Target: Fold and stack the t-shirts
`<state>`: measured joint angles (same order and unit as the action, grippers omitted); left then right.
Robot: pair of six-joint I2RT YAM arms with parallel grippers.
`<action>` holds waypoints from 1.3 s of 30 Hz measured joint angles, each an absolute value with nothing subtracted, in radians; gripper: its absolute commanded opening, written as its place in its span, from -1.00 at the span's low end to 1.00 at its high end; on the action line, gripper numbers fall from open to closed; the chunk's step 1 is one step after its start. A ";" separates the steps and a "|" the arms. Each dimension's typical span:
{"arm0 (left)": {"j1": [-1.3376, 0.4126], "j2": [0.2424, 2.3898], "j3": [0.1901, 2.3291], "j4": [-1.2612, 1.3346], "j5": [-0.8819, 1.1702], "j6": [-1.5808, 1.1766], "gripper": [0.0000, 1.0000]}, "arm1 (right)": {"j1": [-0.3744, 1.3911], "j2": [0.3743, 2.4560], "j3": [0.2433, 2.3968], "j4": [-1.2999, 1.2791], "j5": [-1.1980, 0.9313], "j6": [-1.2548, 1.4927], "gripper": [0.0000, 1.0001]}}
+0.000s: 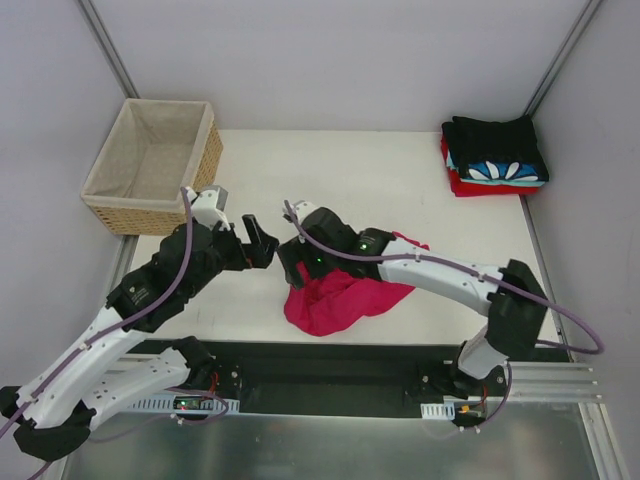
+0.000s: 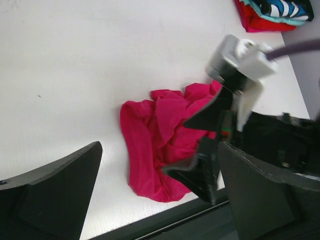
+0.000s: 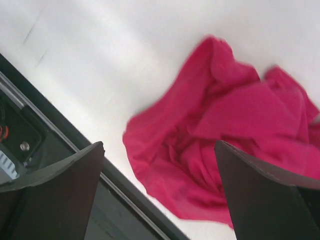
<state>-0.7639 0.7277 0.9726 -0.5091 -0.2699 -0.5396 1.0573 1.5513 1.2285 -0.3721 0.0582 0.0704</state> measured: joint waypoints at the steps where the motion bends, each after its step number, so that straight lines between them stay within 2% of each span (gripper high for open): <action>1: -0.764 0.709 0.972 -0.521 -0.281 -0.542 0.98 | 1.058 1.605 1.288 -0.370 0.052 0.059 0.93; 8: -0.764 0.598 0.953 -0.582 -0.339 -0.570 0.98 | 1.012 1.864 1.513 -0.340 -0.018 -0.001 0.93; 21: -0.764 0.572 0.923 -0.642 -0.398 -0.574 0.98 | 0.831 2.087 1.603 -0.332 -0.145 -0.008 0.98; 23: -0.764 0.569 0.923 -0.642 -0.405 -0.573 0.98 | 0.831 2.102 1.613 -0.327 -0.159 -0.008 0.89; 27: -0.764 0.568 0.923 -0.643 -0.413 -0.569 0.98 | 0.835 2.112 1.617 -0.324 -0.184 -0.006 0.54; 39: -0.757 0.568 0.921 -0.643 -0.429 -0.566 0.98 | 0.836 2.104 1.532 -0.287 -0.196 -0.003 0.37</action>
<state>-0.7574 0.5678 0.9207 -0.6426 -0.4286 -0.5659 0.8356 2.1036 1.5318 -0.2871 -0.1955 -0.0029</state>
